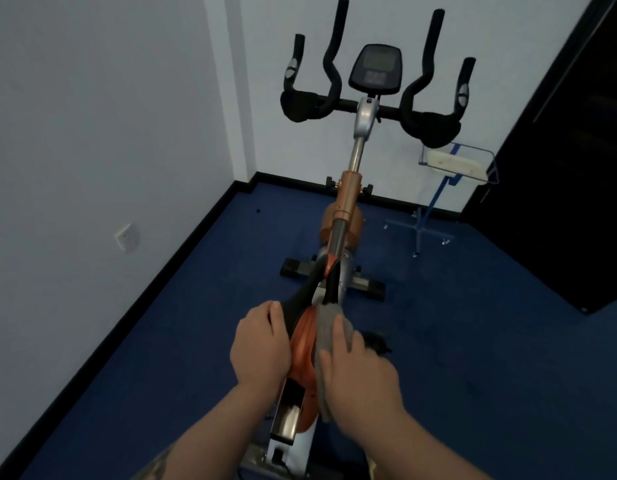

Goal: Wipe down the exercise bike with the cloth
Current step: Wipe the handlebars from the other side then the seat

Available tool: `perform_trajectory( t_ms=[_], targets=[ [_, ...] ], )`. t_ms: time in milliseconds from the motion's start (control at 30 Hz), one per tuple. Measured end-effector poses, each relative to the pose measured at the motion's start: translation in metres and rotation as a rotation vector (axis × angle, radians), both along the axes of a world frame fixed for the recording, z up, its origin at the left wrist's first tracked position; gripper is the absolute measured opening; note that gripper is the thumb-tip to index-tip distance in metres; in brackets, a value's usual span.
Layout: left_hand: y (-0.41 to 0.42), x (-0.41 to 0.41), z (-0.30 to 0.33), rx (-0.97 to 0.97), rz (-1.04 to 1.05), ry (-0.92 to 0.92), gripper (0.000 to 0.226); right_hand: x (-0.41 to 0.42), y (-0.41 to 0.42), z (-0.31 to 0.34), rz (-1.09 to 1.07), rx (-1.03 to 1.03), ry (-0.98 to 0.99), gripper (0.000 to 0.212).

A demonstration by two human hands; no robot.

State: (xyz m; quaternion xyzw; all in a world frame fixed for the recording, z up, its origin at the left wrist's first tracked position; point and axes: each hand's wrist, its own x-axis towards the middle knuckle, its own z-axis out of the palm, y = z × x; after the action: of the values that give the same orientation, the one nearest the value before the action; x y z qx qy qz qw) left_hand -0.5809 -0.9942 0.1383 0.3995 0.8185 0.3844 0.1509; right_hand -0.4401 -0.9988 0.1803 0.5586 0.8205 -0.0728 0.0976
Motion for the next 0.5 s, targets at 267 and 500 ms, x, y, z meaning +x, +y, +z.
perform_trajectory(
  t_ms=[267, 500],
  targets=[
    [0.001, 0.001, -0.001, -0.015, -0.014, 0.032, 0.041, -0.015, 0.053, 0.01, -0.007, -0.196, 0.029, 0.045],
    [0.001, 0.0, 0.001, -0.013, -0.02, 0.032, 0.044, -0.009, 0.017, -0.014, -0.012, -0.047, 0.026, 0.064]
  ],
)
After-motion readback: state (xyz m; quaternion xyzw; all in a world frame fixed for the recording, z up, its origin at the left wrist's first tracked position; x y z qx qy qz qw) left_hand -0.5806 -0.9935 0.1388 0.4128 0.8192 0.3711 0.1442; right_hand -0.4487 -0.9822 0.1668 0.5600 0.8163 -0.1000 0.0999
